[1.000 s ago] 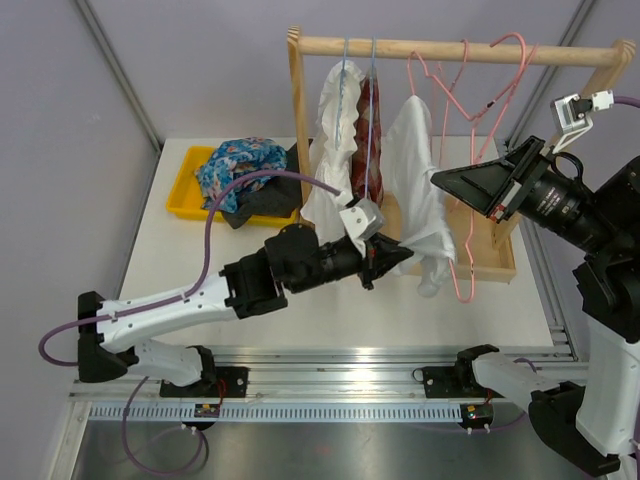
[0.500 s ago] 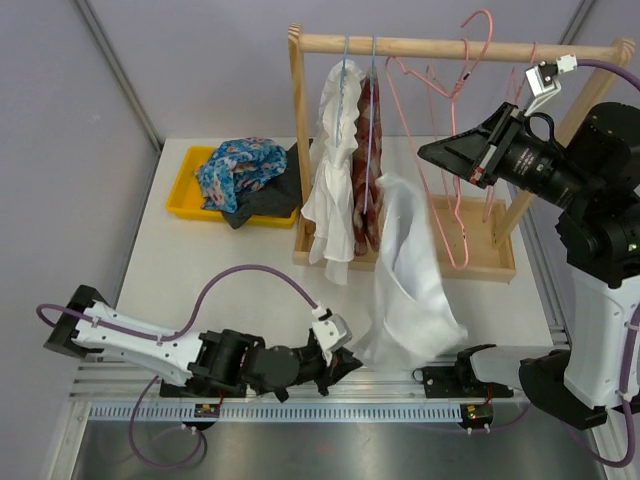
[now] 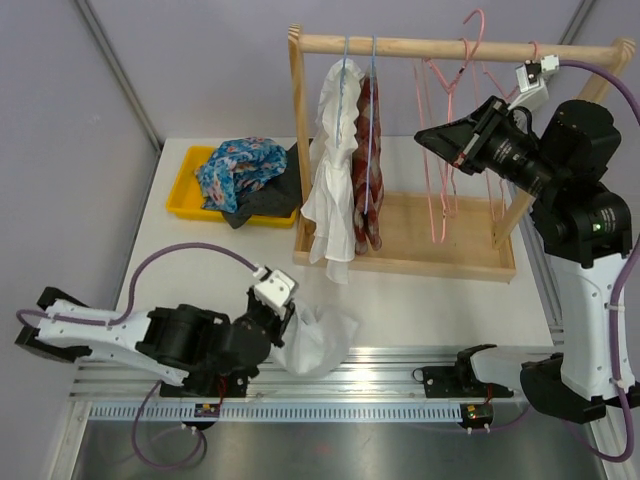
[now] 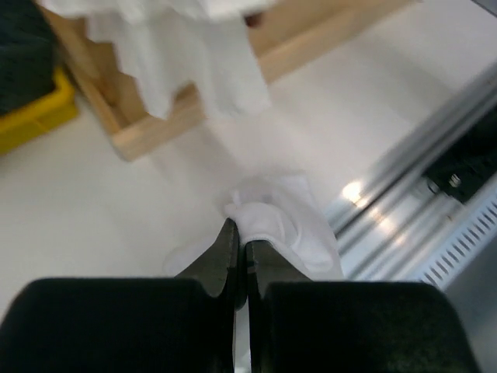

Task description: Remove the skirt from the hanger

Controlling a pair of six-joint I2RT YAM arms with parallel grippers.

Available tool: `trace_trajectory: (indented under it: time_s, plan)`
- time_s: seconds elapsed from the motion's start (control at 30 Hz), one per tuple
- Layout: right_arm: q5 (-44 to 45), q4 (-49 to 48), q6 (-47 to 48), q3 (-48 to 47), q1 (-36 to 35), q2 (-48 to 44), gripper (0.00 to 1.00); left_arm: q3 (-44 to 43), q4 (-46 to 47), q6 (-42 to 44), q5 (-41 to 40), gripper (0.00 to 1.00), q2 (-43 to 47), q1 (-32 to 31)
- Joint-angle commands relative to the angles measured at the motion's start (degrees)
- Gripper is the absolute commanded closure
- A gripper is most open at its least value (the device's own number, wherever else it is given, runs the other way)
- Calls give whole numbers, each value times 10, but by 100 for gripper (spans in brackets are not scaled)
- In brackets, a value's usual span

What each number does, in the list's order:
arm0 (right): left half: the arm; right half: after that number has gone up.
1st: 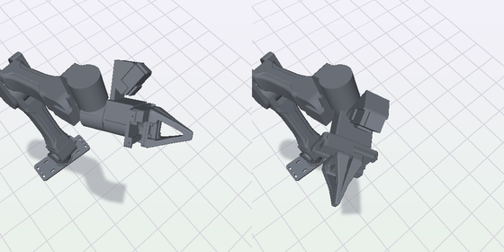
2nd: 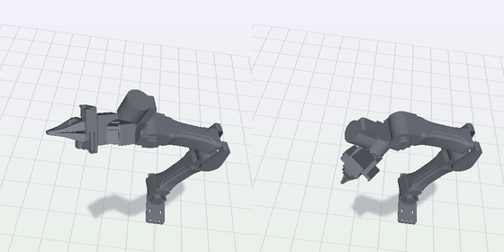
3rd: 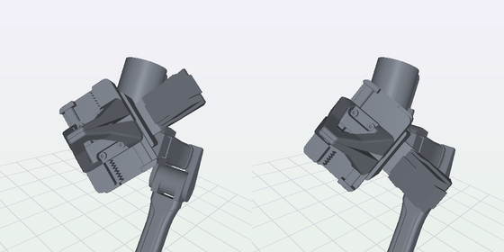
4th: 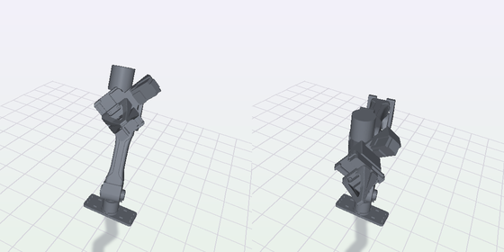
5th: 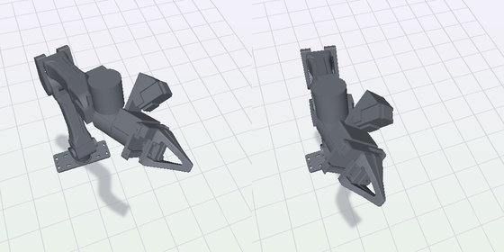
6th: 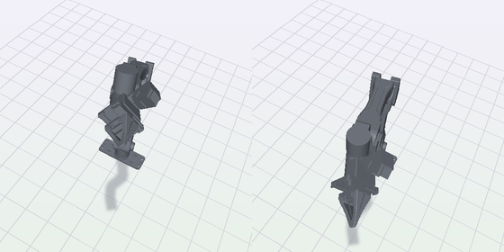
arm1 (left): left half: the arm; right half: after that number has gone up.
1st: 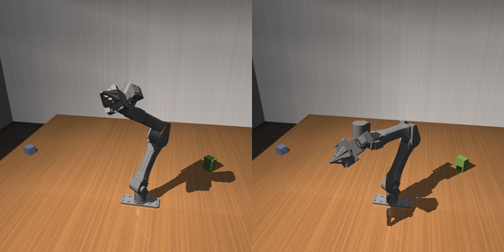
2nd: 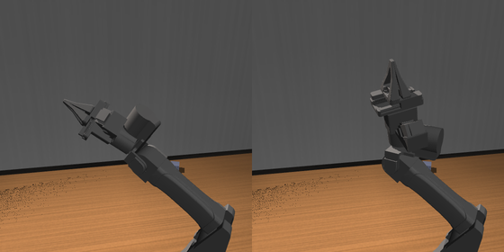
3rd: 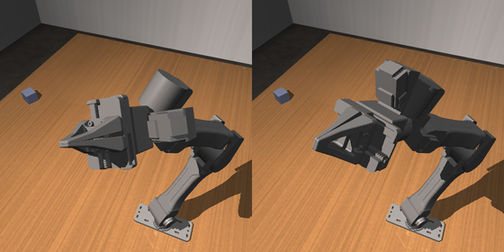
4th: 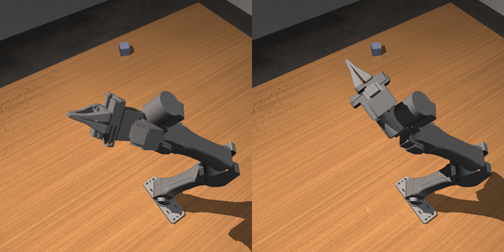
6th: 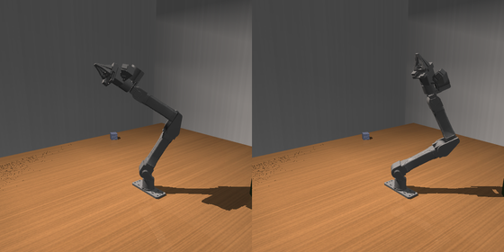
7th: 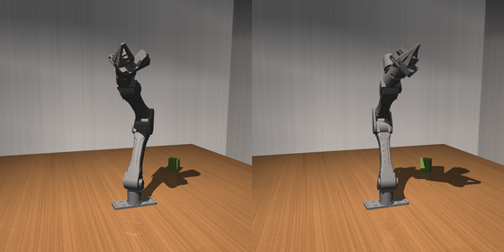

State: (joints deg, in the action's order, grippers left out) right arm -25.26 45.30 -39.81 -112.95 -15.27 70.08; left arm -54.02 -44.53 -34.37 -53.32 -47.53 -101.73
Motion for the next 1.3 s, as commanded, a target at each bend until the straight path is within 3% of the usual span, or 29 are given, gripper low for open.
trace_trajectory:
  time_s: [0.0, 0.03, 0.13, 0.2, 0.23, 0.27, 0.3, 0.33, 0.37, 0.4, 0.5, 0.6, 0.67, 0.77, 0.87, 0.97, 1.03, 1.07, 1.1, 1.13, 1.17, 1.2, 1.23, 1.27]
  plan:
    - [23, -78, 15, 9, 2, 27, 100, -74, -4, 144, -44, 100, 14, 100]
    - [22, -85, 12, 15, 2, 36, 100, -87, 25, 187, -15, 100, 31, 180]
    - [18, -120, 3, 37, 2, 65, 100, -126, 102, 314, 60, 100, 32, 316]
    - [14, -144, 2, 52, 2, 89, 100, -198, 126, 399, 101, 100, -3, 391]
    - [14, -144, 8, 59, 2, 106, 100, -260, 136, 421, 155, 100, -39, 482]
    - [14, -144, 11, 62, 2, 113, 100, -293, 137, 441, 192, 100, -63, 534]
    - [14, -144, 12, 66, 2, 118, 100, -325, 136, 442, 231, 100, -84, 585]
    - [14, -144, 14, 76, 2, 122, 100, -363, 137, 440, 270, 100, -105, 681]
    - [13, -145, 15, 83, 2, 119, 100, -397, 134, 426, 327, 100, -132, 721]
    - [16, -146, 15, 93, 2, 115, 100, -470, 132, 417, 348, 100, -183, 786]
    - [33, -146, 23, 130, 2, 84, 100, -603, 123, 391, 392, 100, -302, 849]
    - [42, -128, 30, 152, 3, 55, 100, -675, 122, 346, 439, 100, -409, 930]
    - [46, -114, 32, 156, 2, 33, 100, -672, 128, 292, 479, 100, -452, 957]
    - [59, -82, 46, 149, 2, 9, 100, -579, 162, 242, 485, 100, -502, 990]
    - [81, -42, 65, 120, 2, -7, 98, -435, 202, 186, 505, 100, -516, 1013]
    - [99, -12, 78, 82, 2, -18, 89, -306, 266, 158, 514, 100, -506, 1016]
    - [105, 7, 84, 54, 2, -22, 76, -277, 267, 147, 503, 90, -526, 1016]
    - [108, 12, 87, 43, 2, -23, 65, -282, 256, 147, 502, 78, -537, 1016]
    - [108, 22, 90, 24, 2, -25, 42, -294, 230, 147, 503, 57, -549, 1016]
    - [112, 28, 94, 14, 2, -25, 35, -307, 216, 147, 509, 49, -564, 1016]
    - [116, 31, 97, 5, 2, -25, 29, -340, 199, 147, 511, 32, -585, 1016]
    - [119, 35, 99, -12, 2, -27, 16, -355, 185, 146, 510, 10, -593, 1016]
    - [122, 45, 102, -23, 2, -22, 13, -368, 160, 139, 496, 1, -593, 1016]
    - [124, 49, 104, -32, 1, -20, 11, -380, 154, 137, 487, 1, -576, 1016]
